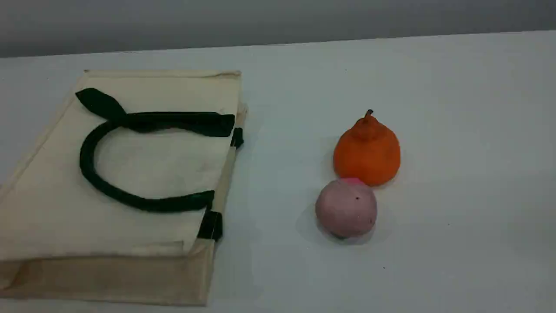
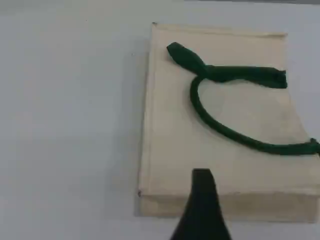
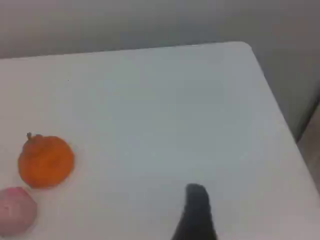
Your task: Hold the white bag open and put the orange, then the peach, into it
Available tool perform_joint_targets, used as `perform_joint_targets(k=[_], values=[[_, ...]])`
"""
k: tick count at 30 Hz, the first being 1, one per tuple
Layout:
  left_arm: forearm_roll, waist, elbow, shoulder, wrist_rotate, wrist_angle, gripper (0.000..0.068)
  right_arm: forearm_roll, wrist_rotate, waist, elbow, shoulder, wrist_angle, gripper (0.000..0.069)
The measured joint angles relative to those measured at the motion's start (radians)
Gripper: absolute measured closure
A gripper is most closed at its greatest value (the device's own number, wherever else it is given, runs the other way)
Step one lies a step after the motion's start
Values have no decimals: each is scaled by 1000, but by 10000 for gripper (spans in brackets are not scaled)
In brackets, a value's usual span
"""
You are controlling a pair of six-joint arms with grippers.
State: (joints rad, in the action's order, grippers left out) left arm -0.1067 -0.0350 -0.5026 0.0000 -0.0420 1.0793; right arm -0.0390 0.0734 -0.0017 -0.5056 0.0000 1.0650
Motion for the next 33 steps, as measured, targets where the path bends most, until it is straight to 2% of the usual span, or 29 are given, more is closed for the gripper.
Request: perform_joint_targets(k=[31,33], values=[[0,0,0,0,1,0,177,0,0,0,0,0,0,176],[-1,13,0,0,1,0,177,0,0,0,0,0,0,176]])
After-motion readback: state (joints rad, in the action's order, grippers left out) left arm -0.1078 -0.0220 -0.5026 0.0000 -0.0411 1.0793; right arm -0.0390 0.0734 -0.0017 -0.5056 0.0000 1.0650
